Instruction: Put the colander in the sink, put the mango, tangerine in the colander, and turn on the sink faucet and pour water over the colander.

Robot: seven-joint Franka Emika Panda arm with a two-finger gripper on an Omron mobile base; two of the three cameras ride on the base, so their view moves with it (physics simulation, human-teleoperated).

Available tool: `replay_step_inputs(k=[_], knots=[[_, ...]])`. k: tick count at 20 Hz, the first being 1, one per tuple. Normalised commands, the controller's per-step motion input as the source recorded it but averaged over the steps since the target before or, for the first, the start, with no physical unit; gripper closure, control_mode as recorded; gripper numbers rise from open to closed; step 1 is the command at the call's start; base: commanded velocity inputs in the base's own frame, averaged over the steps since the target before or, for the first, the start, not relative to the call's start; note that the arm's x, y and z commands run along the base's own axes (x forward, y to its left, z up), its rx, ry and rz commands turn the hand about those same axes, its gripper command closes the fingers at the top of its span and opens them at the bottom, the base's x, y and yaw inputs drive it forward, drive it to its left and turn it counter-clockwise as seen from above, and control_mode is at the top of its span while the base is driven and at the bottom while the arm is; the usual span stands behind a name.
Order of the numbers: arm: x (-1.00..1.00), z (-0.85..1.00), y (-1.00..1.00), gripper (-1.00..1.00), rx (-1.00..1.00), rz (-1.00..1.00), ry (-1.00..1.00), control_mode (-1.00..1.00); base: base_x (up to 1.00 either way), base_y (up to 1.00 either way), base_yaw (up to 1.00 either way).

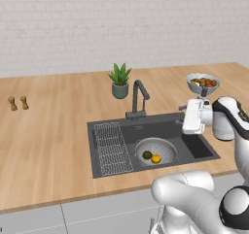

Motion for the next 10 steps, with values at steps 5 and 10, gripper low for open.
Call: replay_step_inputs(k=[5,10], knots=[[0.35,-0.07,-0.08,-1.00,0.09,0.08,0.00,-1.00,0.00,0.00,0.00],[0.40,-0.08,-0.05,-1.00,0.11,0.03,0.00,-1.00,0.00,0.00,0.00]])
